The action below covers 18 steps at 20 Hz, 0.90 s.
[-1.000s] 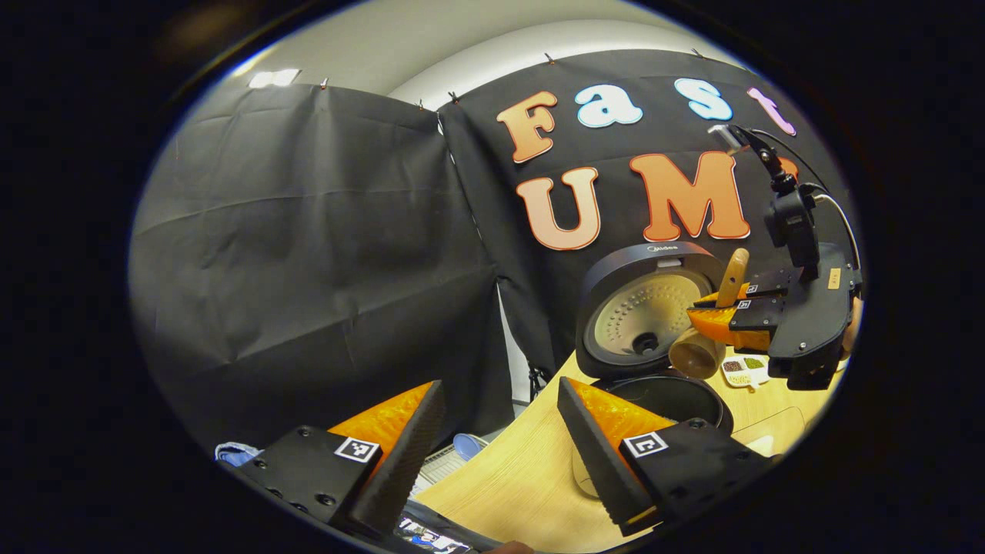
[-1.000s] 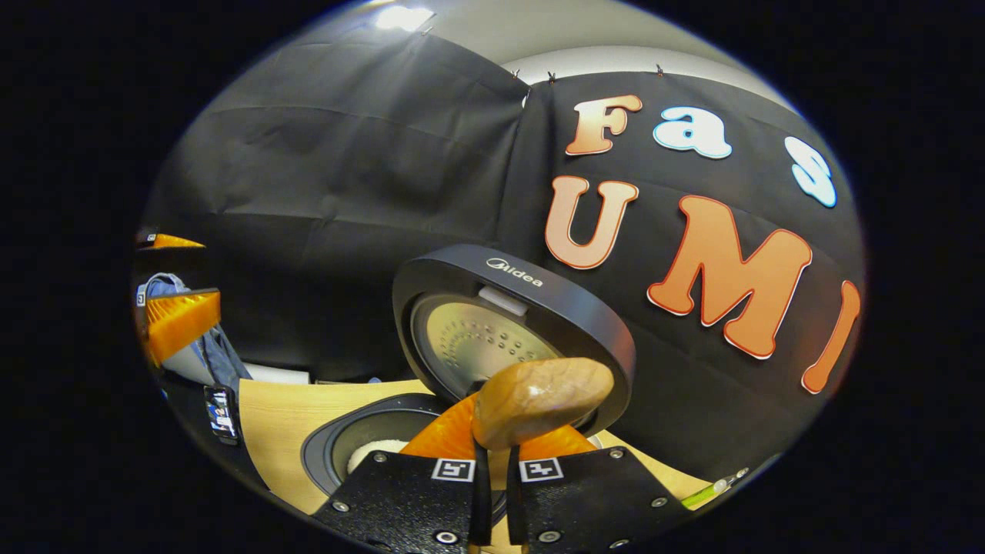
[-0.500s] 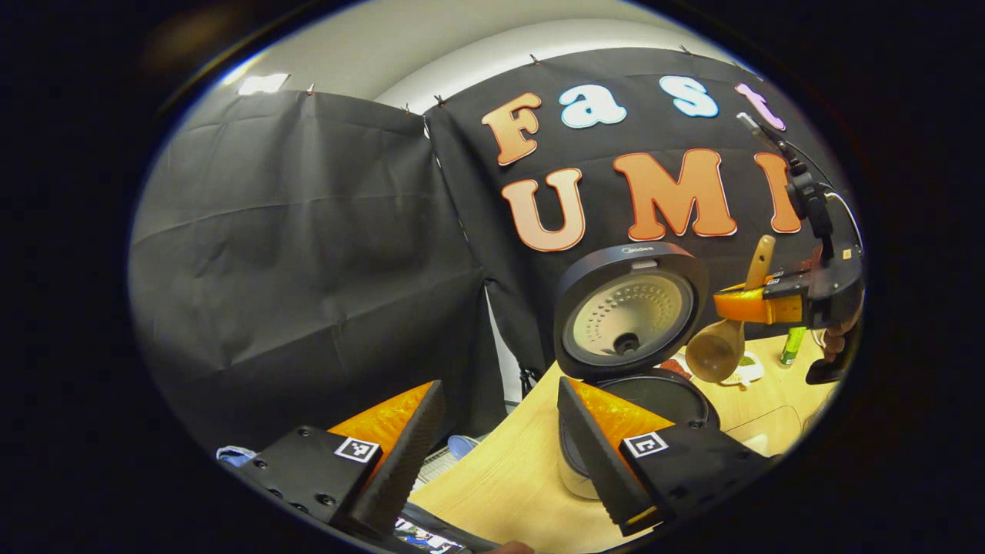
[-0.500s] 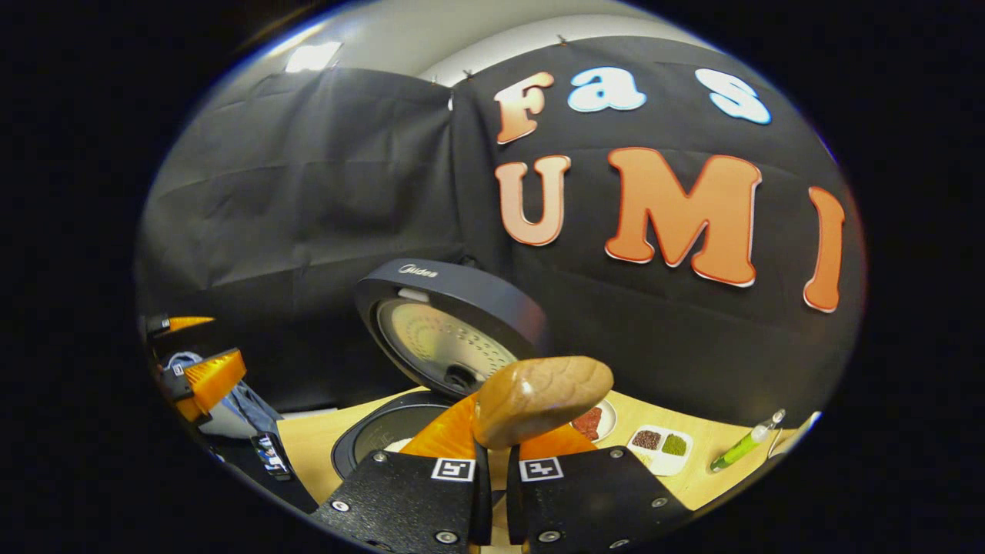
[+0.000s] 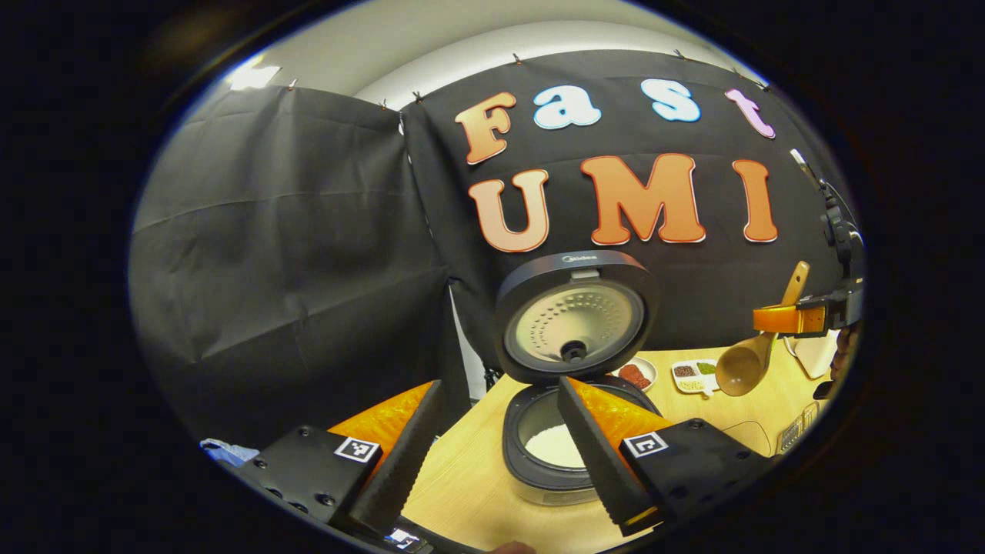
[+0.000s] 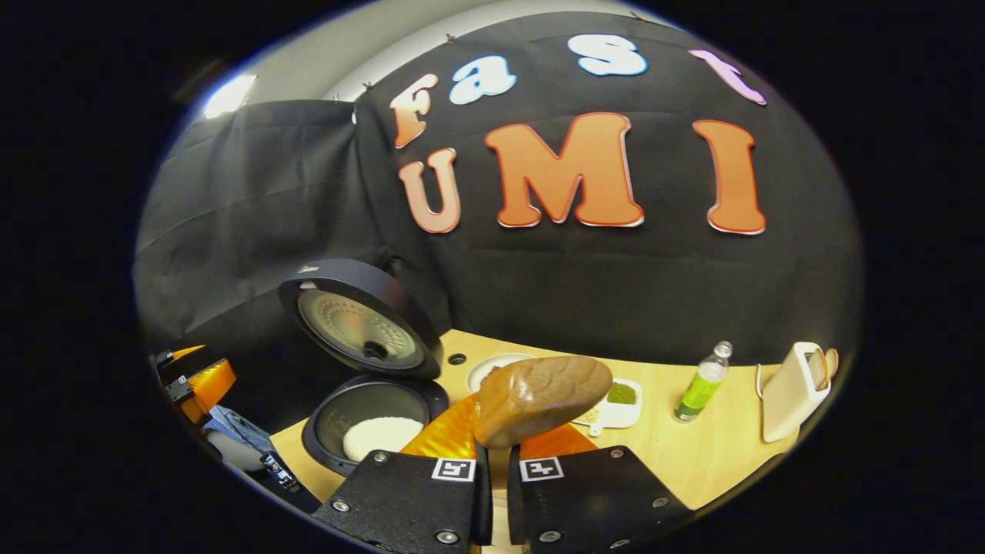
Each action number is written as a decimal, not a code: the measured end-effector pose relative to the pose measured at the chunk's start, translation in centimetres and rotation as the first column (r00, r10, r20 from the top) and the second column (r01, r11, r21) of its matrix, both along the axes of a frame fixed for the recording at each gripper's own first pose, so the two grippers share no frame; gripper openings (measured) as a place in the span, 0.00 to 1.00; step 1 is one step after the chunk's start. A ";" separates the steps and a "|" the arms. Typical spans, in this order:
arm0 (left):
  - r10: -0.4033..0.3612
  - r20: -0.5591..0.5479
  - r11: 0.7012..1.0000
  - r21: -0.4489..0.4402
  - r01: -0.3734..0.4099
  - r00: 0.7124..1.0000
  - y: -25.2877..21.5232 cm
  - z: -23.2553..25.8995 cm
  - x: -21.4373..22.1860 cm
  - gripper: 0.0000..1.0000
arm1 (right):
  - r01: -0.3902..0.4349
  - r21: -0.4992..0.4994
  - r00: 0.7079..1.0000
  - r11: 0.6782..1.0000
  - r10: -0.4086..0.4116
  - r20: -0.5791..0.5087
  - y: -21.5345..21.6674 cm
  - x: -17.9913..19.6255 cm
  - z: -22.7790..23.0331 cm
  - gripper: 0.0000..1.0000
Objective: Close the left gripper, press the button to open the rice cooker; take a wooden spoon from the chopstick holder with the right hand, scoop a spoonful of rice and pour it into the rice cooker, then put the wooden spoon back into the chopstick holder.
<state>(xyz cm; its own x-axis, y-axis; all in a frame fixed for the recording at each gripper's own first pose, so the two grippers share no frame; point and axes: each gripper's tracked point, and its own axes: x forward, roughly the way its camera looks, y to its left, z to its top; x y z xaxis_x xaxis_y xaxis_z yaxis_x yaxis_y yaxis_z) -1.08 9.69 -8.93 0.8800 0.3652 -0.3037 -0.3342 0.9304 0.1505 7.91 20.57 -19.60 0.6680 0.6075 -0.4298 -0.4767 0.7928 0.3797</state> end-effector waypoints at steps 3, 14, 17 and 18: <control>-0.042 -0.008 0.999 0.004 0.042 0.999 -2.5 -0.2 0.5 1.00 | 0.072 -0.022 0.996 0.997 -0.073 -0.060 -4.6 -0.3 -2.6 0.07; -0.118 -0.018 0.993 -0.006 0.118 0.993 -8.8 0.1 2.2 0.99 | 0.305 -0.139 0.923 0.942 -0.329 -0.198 -19.5 -3.7 -9.6 0.07; -0.126 -0.017 0.992 -0.026 0.125 0.992 -10.2 0.2 2.6 0.99 | 0.322 -0.172 0.910 0.931 -0.354 -0.215 -22.1 -5.1 -10.8 0.07; -0.126 -0.015 0.992 -0.026 0.125 0.992 -10.4 0.3 2.7 0.99 | 0.326 -0.181 0.905 0.928 -0.362 -0.225 -22.8 -5.5 -11.1 0.07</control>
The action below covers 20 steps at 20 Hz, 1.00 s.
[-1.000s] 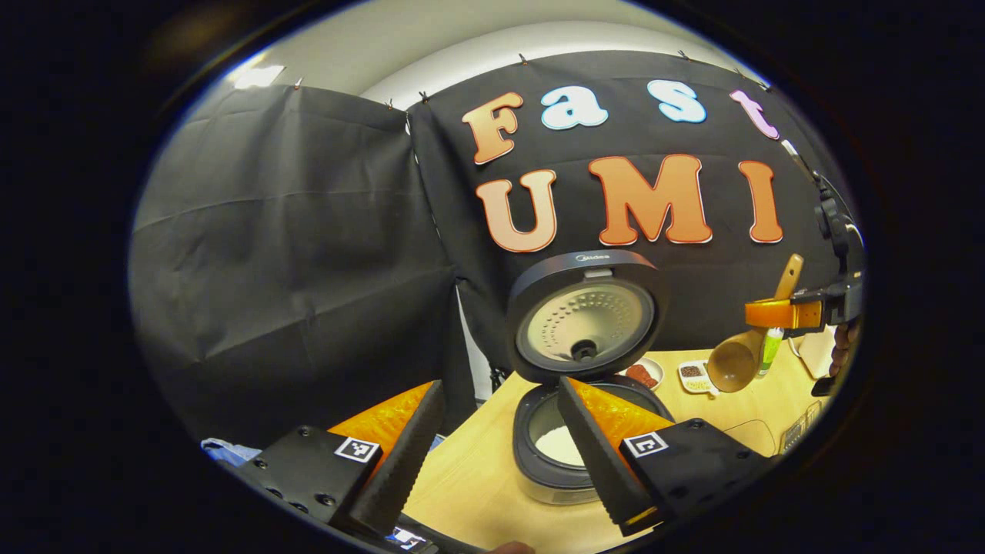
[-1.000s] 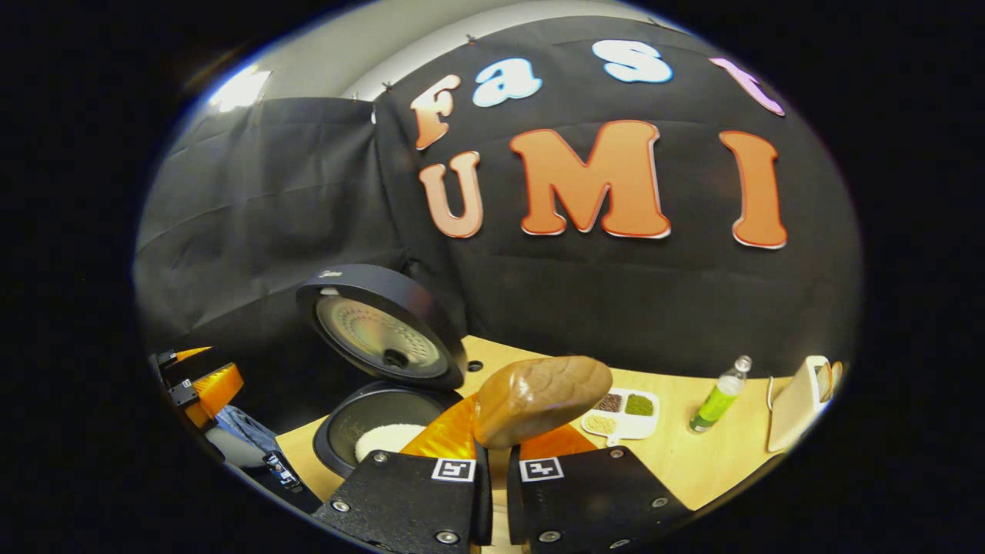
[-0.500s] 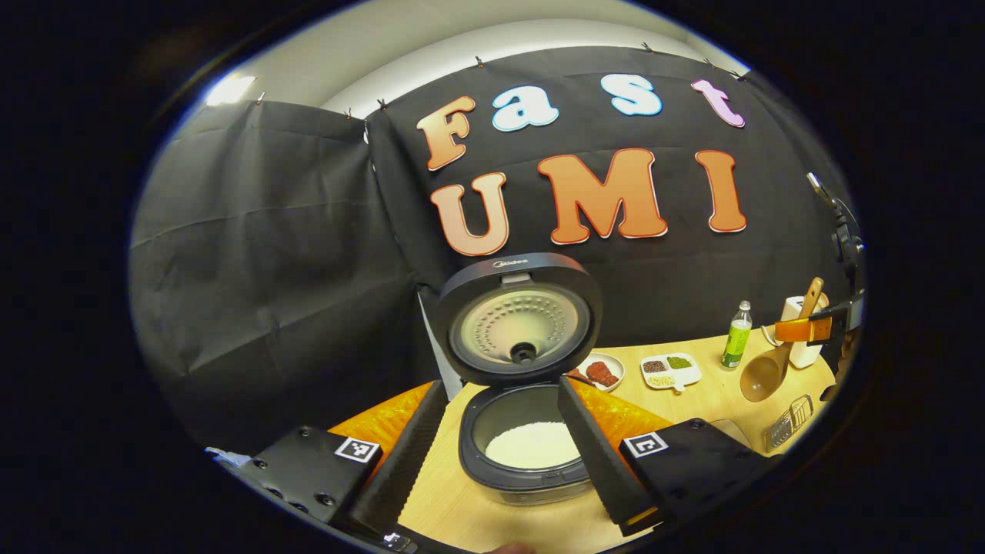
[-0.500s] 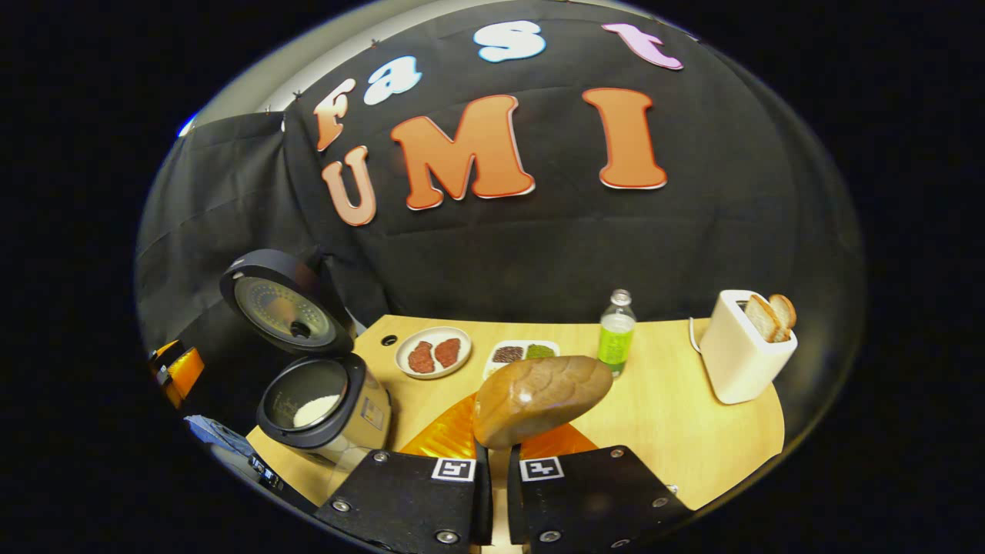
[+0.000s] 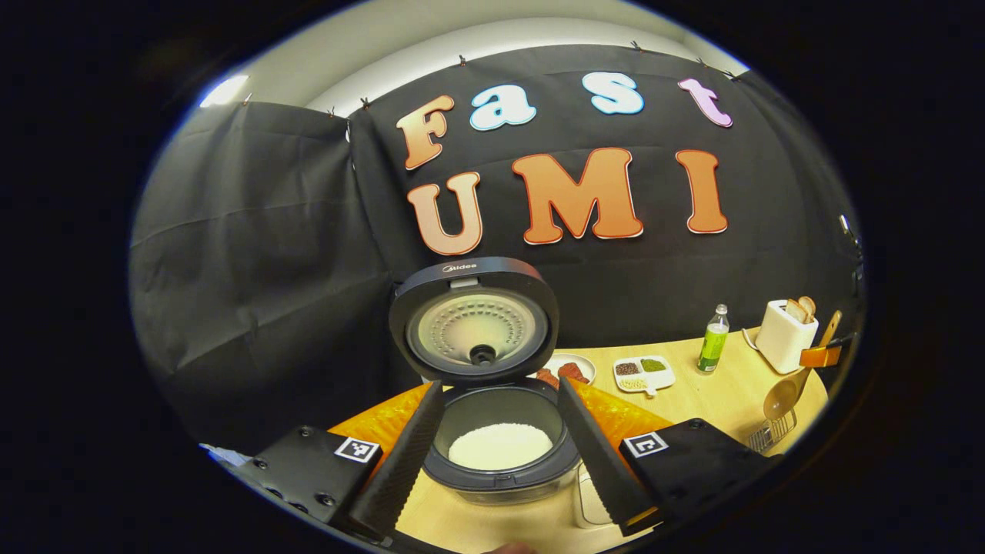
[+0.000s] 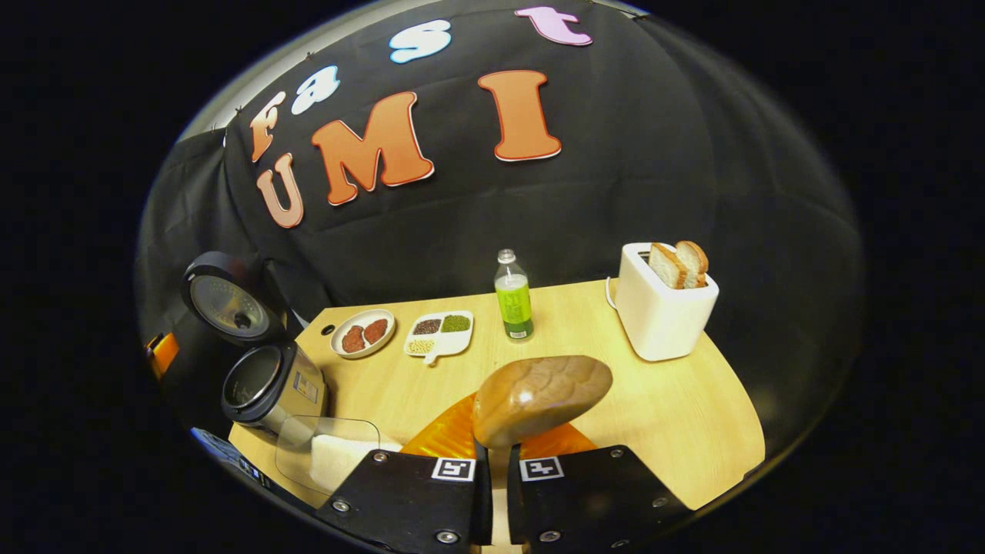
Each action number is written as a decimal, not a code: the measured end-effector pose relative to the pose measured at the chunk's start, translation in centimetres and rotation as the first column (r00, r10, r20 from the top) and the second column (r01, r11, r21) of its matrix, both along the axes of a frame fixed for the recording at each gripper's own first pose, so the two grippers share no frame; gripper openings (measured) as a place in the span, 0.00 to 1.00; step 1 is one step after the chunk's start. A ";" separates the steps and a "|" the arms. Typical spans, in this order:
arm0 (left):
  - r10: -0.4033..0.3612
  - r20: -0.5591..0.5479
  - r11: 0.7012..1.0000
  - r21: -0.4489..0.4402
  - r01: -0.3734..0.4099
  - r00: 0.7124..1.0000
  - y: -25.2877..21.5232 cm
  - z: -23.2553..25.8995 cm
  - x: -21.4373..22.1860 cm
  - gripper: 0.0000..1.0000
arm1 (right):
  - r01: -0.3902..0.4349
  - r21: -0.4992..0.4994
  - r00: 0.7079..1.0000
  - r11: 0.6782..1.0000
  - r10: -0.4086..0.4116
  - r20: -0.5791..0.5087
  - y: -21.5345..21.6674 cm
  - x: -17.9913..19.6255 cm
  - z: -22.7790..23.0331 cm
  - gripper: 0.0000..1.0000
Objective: Close the left gripper, press the button to open the rice cooker; take a wooden spoon from the chopstick holder with the right hand, scoop a spoonful of rice and pour it into the rice cooker, then put the wooden spoon back into the chopstick holder.
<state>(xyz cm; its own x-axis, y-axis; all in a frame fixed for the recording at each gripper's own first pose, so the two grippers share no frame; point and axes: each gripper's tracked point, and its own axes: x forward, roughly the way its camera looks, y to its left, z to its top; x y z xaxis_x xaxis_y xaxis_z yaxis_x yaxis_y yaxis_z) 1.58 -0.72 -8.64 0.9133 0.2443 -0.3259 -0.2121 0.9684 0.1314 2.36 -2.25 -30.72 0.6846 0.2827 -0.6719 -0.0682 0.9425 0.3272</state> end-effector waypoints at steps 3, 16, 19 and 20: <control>-0.002 -0.003 1.000 0.005 0.002 1.000 -0.7 0.1 0.3 0.99 | 0.022 0.001 0.999 1.000 -0.022 -0.024 -1.9 -1.0 -0.9 0.07; -0.018 0.000 0.999 0.030 0.018 1.000 0.3 1.1 2.8 0.99 | 0.098 -0.033 0.968 0.995 -0.103 -0.227 -2.2 -5.1 -8.4 0.12; -0.005 0.000 1.000 0.020 0.005 1.000 1.9 1.0 3.7 0.99 | 0.155 -0.030 0.943 0.987 -0.157 -0.292 -2.9 -6.0 -9.0 0.14; -0.002 0.003 1.000 0.019 0.002 1.000 2.4 1.2 4.0 0.99 | 0.178 -0.030 0.940 0.984 -0.179 -0.291 -3.2 -5.9 -8.9 0.14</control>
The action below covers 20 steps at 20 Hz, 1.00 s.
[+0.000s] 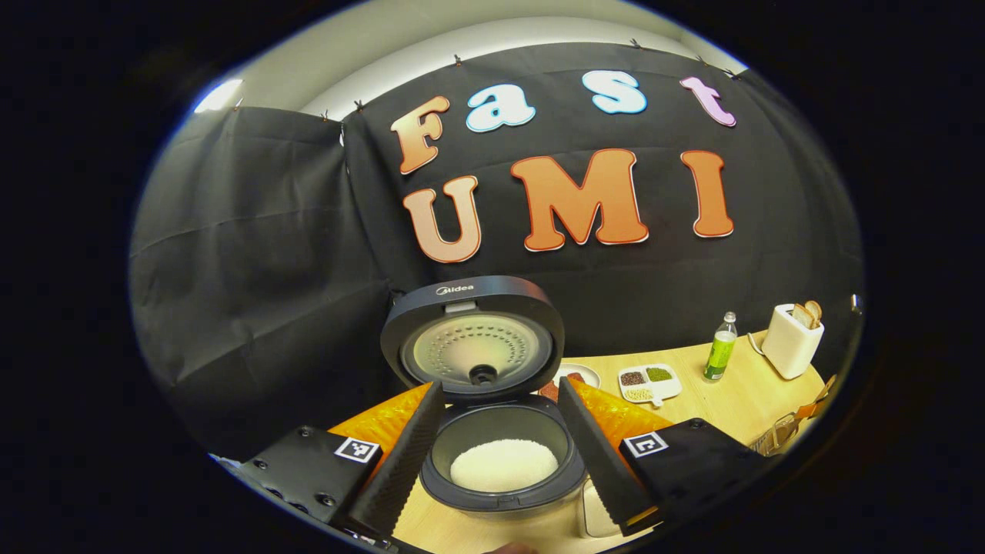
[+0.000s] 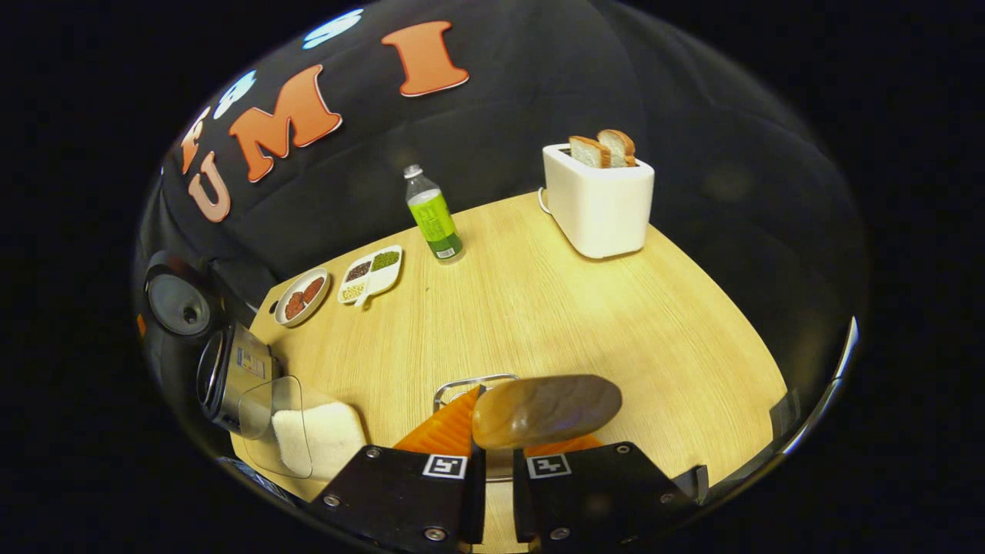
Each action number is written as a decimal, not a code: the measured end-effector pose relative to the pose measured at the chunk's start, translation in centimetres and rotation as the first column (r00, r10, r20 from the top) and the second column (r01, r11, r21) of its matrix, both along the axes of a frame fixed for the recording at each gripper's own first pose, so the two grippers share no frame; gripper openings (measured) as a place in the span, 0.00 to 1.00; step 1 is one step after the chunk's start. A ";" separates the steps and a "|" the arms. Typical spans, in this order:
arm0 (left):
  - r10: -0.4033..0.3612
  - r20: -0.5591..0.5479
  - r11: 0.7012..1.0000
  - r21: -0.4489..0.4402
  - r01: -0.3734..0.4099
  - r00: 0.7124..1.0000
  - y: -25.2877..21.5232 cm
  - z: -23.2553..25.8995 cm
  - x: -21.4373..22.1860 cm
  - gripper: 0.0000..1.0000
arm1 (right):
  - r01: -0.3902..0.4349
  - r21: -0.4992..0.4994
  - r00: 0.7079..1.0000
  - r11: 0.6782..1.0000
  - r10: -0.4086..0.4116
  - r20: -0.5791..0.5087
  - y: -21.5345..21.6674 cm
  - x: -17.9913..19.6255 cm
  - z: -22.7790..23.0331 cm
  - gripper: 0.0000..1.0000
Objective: Close the left gripper, press the button to open the rice cooker; take a wooden spoon from the chopstick holder with the right hand, scoop a spoonful of rice and pour it into the rice cooker, then put the wooden spoon back into the chopstick holder.
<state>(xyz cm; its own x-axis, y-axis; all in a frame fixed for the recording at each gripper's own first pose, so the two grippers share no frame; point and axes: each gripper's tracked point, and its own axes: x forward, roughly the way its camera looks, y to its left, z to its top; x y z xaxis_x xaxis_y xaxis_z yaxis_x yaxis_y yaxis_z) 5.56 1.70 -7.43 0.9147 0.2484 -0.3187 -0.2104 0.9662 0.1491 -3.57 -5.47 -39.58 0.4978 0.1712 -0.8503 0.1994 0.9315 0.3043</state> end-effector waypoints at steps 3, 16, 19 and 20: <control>0.014 0.007 1.000 0.019 -0.014 1.000 2.1 0.3 0.8 0.96 | 0.031 0.023 0.999 0.999 -0.031 -0.009 0.1 -0.5 0.7 0.17; 0.032 0.029 0.999 -0.015 -0.032 0.999 15.3 7.3 10.0 1.00 | 0.095 -0.075 0.992 0.993 -0.088 0.093 -2.7 2.6 7.9 0.75; -0.037 -0.026 0.994 -0.108 0.034 0.999 14.0 7.4 12.8 0.98 | 0.086 -0.087 0.981 0.993 -0.069 0.184 -2.7 4.3 11.5 0.82; -0.052 -0.057 0.992 -0.119 0.045 0.997 13.8 7.2 13.6 0.99 | 0.082 -0.102 0.974 0.991 -0.058 0.218 -2.8 4.9 12.7 0.83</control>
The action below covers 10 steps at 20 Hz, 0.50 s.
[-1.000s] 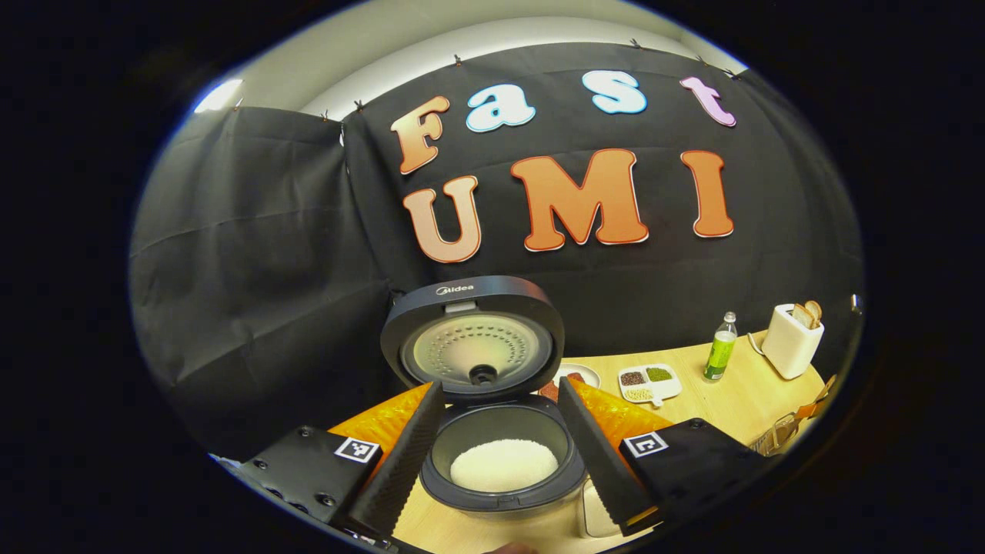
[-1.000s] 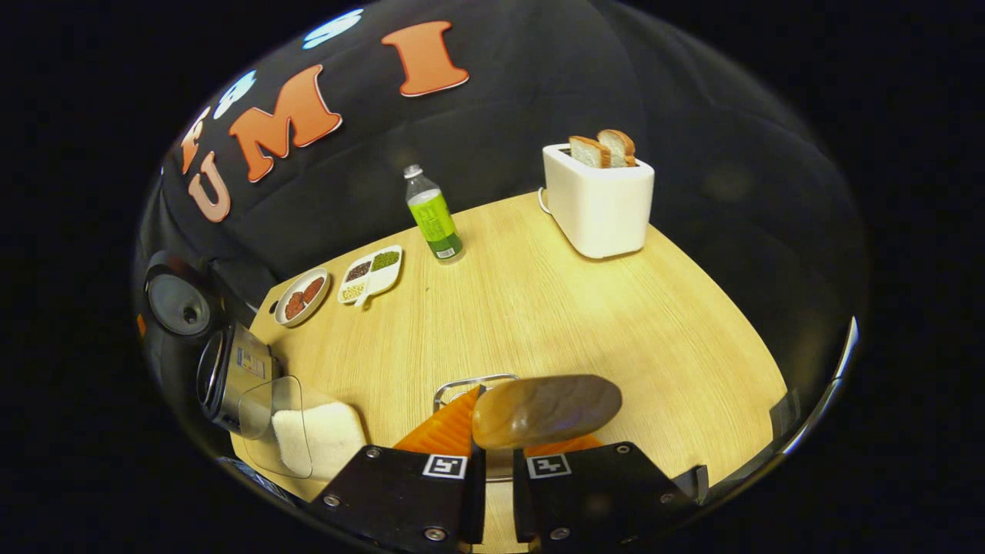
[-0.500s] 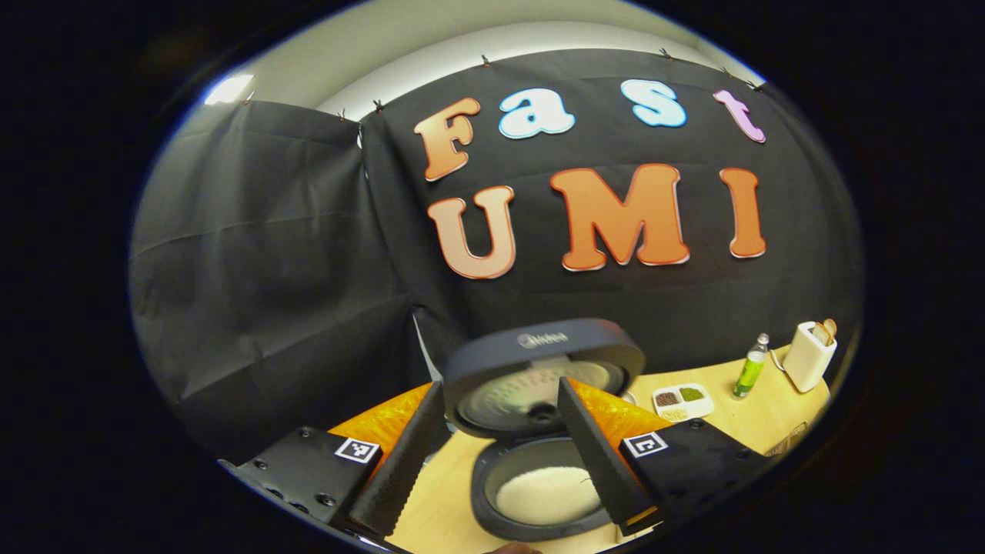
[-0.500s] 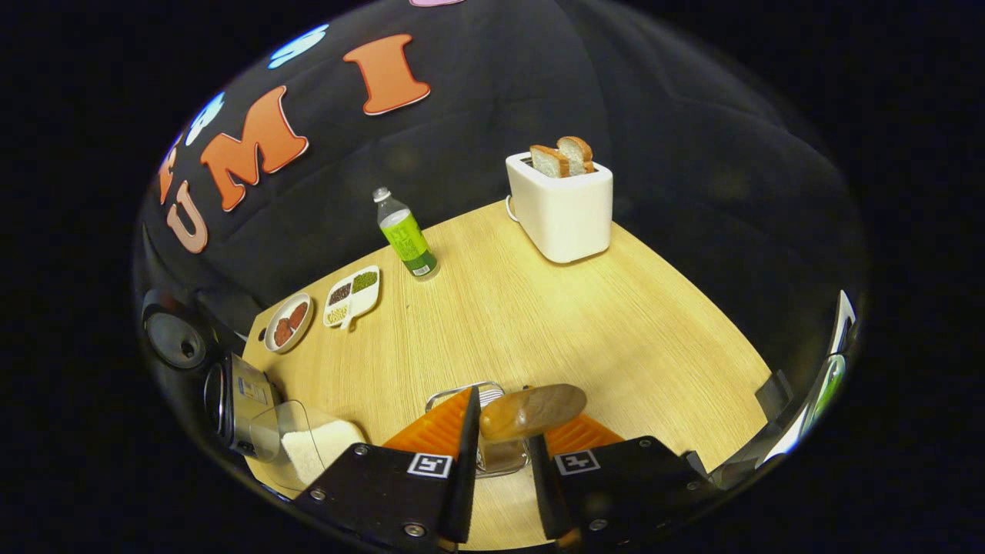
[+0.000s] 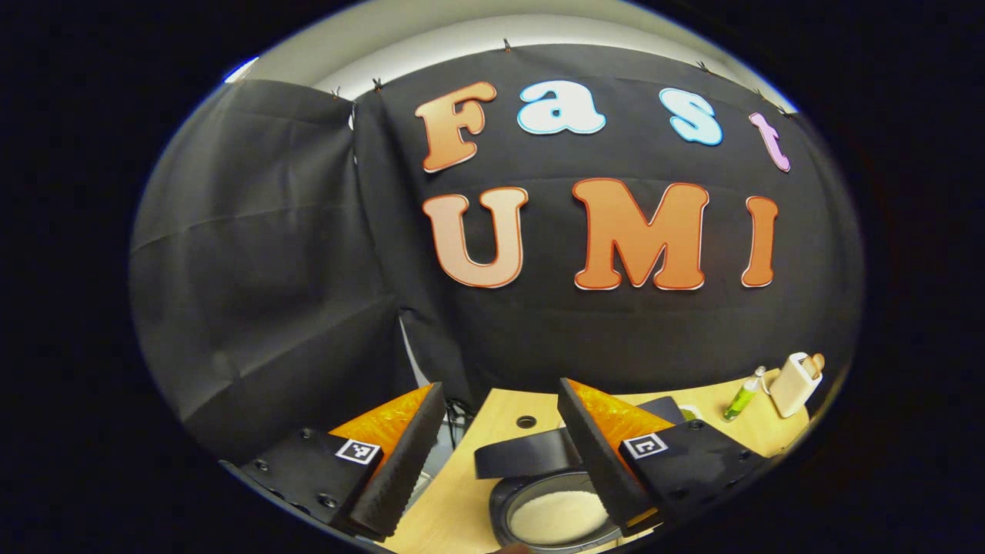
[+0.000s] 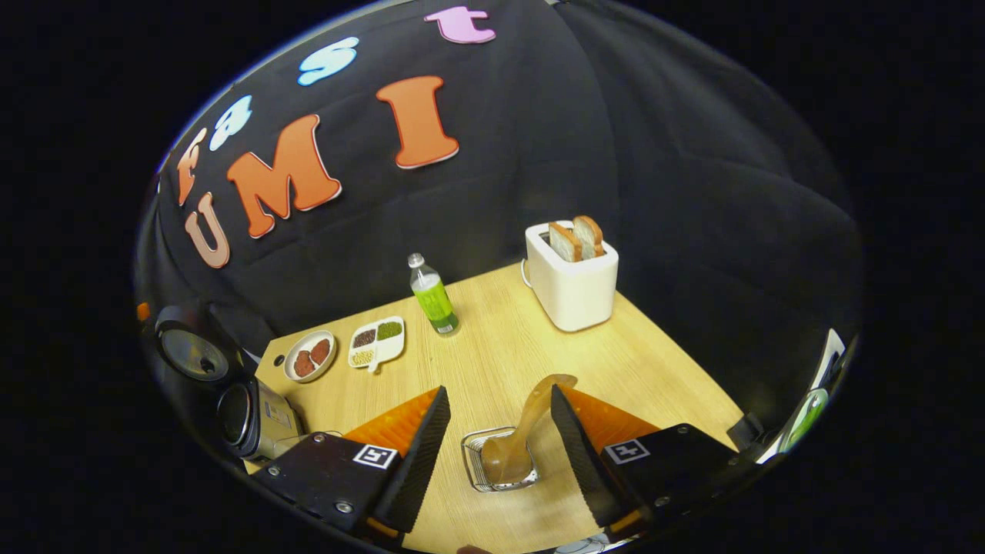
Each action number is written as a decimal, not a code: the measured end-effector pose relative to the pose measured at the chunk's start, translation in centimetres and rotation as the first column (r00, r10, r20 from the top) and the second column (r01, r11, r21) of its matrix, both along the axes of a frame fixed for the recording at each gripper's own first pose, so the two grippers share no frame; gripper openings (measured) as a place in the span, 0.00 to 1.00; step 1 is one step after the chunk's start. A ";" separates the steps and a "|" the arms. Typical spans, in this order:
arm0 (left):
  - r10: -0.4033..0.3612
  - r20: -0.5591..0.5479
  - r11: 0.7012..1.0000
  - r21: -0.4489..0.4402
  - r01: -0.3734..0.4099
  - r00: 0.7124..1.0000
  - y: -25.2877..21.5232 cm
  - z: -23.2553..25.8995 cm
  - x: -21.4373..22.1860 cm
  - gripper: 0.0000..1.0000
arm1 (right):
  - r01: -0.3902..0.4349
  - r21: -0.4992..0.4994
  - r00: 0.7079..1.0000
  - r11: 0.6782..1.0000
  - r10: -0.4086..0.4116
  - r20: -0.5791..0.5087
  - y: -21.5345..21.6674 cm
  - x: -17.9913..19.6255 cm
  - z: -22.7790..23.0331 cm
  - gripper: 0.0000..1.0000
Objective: Close the left gripper, press the button to open the rice cooker; take a wooden spoon from the chopstick holder with the right hand, scoop a spoonful of rice and pour it into the rice cooker, then put the wooden spoon back into the chopstick holder.
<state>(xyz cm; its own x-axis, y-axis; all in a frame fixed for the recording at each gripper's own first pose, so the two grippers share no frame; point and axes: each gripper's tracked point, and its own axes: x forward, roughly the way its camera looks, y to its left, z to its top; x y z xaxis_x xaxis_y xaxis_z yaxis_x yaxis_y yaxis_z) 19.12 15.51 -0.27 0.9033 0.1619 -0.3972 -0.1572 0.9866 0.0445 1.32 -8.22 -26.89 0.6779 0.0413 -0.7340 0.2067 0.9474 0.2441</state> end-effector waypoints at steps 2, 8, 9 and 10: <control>-0.038 -0.060 0.999 -0.003 0.038 0.998 -1.0 -0.6 1.7 0.99 | -0.017 -0.019 0.999 1.000 0.017 0.049 0.4 0.6 1.9 0.83; -0.086 -0.264 0.996 -0.055 0.074 0.961 -3.6 -5.5 2.8 0.92 | -0.075 -0.042 0.994 0.996 0.078 0.072 1.7 0.2 2.9 0.83; -0.078 -0.264 0.996 -0.071 0.061 0.961 -3.4 -5.5 2.9 0.91 | -0.077 -0.035 0.995 0.996 0.079 0.062 1.9 0.0 2.7 0.83; -0.099 -0.286 0.991 -0.111 0.070 0.953 -4.2 -6.1 2.6 0.99 | -0.079 -0.027 0.995 0.997 0.080 0.058 2.0 -0.2 2.5 0.83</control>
<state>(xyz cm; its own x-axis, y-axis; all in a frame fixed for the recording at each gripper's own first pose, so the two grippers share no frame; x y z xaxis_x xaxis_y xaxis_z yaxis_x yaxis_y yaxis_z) 21.71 11.35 -6.41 0.7549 0.0368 -0.6548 -0.0680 0.9974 -0.0223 1.16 -6.19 -24.36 0.7153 0.0788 -0.6944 0.1167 0.9662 0.2299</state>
